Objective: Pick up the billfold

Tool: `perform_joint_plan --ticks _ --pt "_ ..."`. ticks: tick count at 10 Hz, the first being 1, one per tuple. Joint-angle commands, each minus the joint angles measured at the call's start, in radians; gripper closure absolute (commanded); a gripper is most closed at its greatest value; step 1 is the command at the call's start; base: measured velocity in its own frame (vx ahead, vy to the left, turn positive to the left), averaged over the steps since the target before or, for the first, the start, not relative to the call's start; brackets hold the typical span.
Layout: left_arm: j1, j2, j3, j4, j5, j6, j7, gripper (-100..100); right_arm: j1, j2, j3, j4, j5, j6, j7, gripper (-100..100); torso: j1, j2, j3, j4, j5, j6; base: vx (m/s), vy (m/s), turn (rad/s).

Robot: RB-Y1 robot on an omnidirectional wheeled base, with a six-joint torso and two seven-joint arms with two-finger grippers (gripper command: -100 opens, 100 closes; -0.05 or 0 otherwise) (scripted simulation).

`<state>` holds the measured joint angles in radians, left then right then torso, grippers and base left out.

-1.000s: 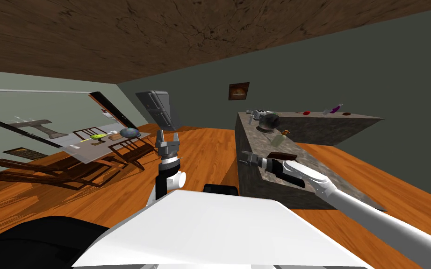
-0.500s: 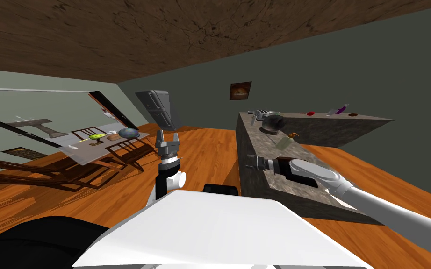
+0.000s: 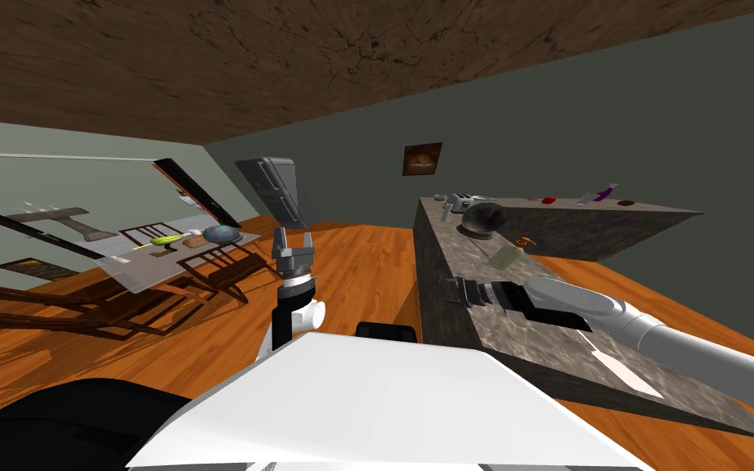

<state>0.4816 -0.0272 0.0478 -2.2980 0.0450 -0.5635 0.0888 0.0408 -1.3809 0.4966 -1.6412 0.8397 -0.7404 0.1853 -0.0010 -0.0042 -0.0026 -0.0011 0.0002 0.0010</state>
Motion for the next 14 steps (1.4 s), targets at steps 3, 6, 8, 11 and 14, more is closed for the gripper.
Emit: perform_joint_plan --ticks 3,6,8,11,14 --pt "0.0 0.0 0.0 0.0 0.0 0.0 0.0 0 -0.012 -0.078 0.033 0.041 0.055 -0.039 -0.006 -100 0.0 0.001 0.0 0.0 0.0 0.0 0.084 -0.005 -0.001" --pt "0.0 0.0 0.0 0.0 0.0 0.0 0.0 0 -0.011 -0.168 0.063 0.088 0.115 -0.09 -0.008 -100 -0.002 0.001 0.0 0.0 -0.001 0.0 0.088 -0.031 -0.004" --pt "0.0 0.0 0.0 0.0 0.0 0.0 0.0 0 -0.009 -0.209 0.076 0.109 0.141 -0.114 -0.009 -100 -0.004 0.0 0.0 0.0 -0.001 0.0 0.094 -0.054 -0.01" --pt "0.0 0.0 0.0 0.0 0.0 0.0 0.0 0 -0.003 -0.281 0.099 0.147 0.188 -0.159 -0.012 -100 -0.004 -0.001 0.0 0.0 -0.001 0.0 0.1 -0.055 -0.01" --pt "0.0 0.0 0.0 0.0 0.0 0.0 0.0 0 0.008 -0.361 0.123 0.189 0.241 -0.213 -0.017 -100 -0.003 0.001 0.0 0.0 -0.001 0.0 0.097 -0.06 -0.013"
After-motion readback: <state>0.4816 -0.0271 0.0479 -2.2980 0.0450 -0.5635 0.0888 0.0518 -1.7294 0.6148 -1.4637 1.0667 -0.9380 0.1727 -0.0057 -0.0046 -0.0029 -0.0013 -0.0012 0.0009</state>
